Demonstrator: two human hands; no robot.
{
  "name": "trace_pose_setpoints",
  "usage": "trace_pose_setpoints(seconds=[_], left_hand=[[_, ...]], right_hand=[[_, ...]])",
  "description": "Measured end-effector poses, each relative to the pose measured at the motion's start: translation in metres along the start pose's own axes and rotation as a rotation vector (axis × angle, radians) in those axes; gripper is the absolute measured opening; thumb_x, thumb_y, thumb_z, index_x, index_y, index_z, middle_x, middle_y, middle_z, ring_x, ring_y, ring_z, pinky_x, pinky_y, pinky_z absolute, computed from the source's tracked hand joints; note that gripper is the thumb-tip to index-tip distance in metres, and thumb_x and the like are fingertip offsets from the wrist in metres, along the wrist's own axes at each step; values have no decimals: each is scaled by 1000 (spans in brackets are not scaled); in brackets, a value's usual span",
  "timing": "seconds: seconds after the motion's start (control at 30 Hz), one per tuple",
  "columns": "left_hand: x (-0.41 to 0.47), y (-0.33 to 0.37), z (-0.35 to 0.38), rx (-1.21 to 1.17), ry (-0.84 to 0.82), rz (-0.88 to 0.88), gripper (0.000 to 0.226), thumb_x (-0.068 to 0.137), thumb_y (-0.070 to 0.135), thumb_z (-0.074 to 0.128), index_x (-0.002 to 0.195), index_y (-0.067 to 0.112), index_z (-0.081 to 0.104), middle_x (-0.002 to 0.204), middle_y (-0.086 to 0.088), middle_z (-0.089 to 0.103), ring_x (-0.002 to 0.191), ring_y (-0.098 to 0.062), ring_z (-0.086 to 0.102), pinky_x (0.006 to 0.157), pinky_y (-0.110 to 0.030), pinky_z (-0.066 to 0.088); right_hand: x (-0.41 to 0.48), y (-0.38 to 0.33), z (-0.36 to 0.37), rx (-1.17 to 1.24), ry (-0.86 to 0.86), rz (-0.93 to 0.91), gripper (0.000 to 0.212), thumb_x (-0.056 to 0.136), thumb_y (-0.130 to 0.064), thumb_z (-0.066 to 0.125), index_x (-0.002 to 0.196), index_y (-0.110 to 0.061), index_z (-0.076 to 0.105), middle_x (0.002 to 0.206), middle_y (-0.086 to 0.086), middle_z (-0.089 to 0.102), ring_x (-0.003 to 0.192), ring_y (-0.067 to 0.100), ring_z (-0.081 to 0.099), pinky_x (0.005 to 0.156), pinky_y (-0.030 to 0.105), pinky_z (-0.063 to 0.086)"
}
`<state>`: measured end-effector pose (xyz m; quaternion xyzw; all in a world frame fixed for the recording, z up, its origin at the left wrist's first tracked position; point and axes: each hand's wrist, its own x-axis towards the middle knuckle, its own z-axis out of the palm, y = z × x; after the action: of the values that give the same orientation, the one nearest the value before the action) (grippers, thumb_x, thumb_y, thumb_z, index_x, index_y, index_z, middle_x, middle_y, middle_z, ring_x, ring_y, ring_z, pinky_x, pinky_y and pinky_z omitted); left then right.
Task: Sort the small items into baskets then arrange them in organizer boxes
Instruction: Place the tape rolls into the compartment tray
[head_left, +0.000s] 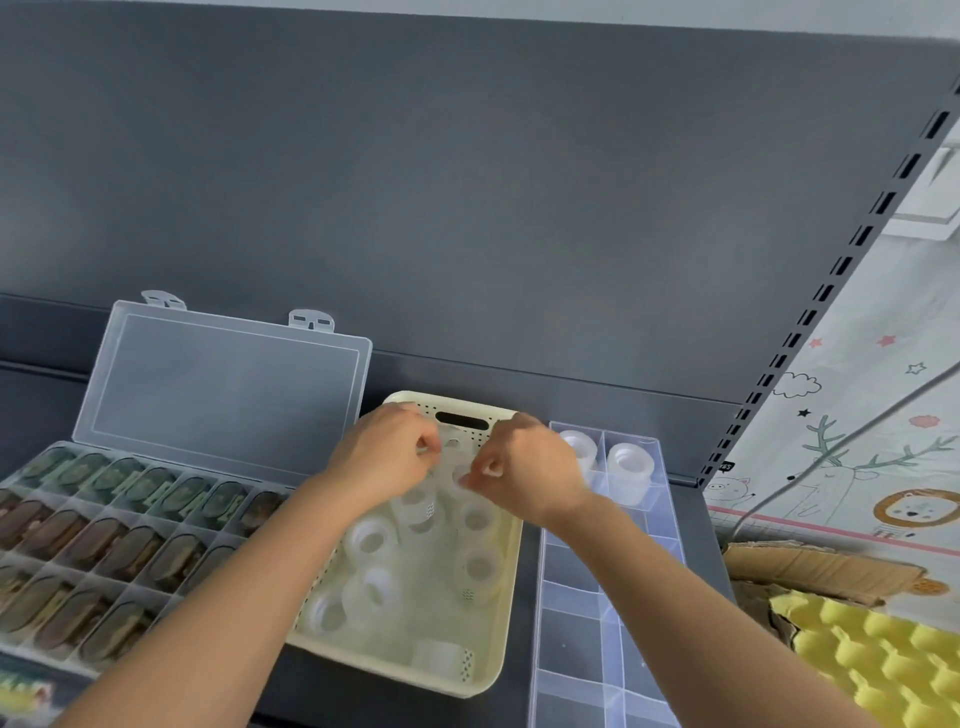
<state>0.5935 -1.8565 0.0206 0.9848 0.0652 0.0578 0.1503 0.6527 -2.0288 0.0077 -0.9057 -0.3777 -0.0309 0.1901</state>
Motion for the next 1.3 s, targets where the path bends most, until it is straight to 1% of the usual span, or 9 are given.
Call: trace_pose_setpoints(seconds=[0.1, 0.2, 0.37, 0.5, 0.63, 0.8, 0.93, 1.07, 1.3], left_hand=[[-15, -10, -2, 91, -117, -20, 17, 78, 37, 66, 73, 22, 71, 77, 5, 62, 79, -16, 61, 61, -28, 48], [-28, -12, 3, 147, -213, 7, 25, 73, 49, 71, 79, 25, 73, 80, 5, 62, 80, -14, 59, 62, -27, 47], [-36, -17, 10, 156, -106, 74, 16, 86, 40, 64, 94, 30, 72, 85, 12, 47, 89, -14, 54, 64, -25, 36], [-39, -18, 13, 51, -38, 39, 19, 91, 36, 57, 90, 25, 72, 88, 10, 50, 82, -11, 52, 63, -26, 41], [-35, -9, 6, -113, 32, -1, 14, 90, 31, 60, 89, 23, 72, 90, 11, 53, 75, -9, 52, 67, -29, 45], [-23, 26, -7, -252, 147, 88, 9, 88, 27, 64, 81, 24, 71, 80, 15, 50, 65, -1, 47, 62, -27, 38], [-10, 67, -1, -207, 115, 248, 13, 89, 27, 61, 85, 23, 73, 85, 10, 51, 66, -7, 45, 64, -30, 43], [5, 96, 16, -99, 27, 345, 18, 93, 28, 56, 94, 23, 74, 89, 8, 50, 80, -14, 47, 61, -28, 32], [18, 112, 41, 49, -87, 399, 14, 88, 21, 59, 87, 22, 73, 80, 8, 44, 86, -20, 54, 62, -27, 37]], right_hand=[[3, -14, 11, -153, -145, 10, 38, 77, -55, 66, 99, -24, 73, 101, -2, 63, 108, 17, 50, 75, 29, 43], [7, -26, 21, -258, -140, -3, 42, 81, -53, 64, 99, -15, 70, 102, 2, 63, 109, 21, 49, 72, 29, 37], [9, -32, 29, -273, -67, 23, 31, 86, -41, 59, 98, -13, 68, 101, 4, 64, 106, 24, 50, 75, 30, 41], [5, -32, 28, -141, 46, 97, 23, 86, -31, 56, 96, -15, 69, 100, 1, 62, 104, 22, 51, 68, 27, 41], [0, -26, 11, 106, 181, 209, 17, 84, -27, 61, 94, -19, 72, 101, -3, 63, 102, 18, 51, 70, 29, 47], [-18, -2, -21, 53, 344, 213, 17, 90, -23, 60, 98, -12, 69, 100, 3, 60, 101, 22, 49, 71, 28, 39], [-42, 30, -53, -73, 292, 267, 19, 91, -24, 59, 103, -12, 68, 104, 3, 61, 103, 23, 49, 81, 31, 43], [-72, 57, -71, -129, 203, 314, 14, 90, -25, 61, 99, -16, 69, 101, 0, 60, 101, 21, 49, 82, 34, 45], [-94, 79, -60, -222, 53, 371, 14, 89, -27, 61, 99, -22, 71, 102, -3, 60, 101, 17, 49, 70, 27, 40]])
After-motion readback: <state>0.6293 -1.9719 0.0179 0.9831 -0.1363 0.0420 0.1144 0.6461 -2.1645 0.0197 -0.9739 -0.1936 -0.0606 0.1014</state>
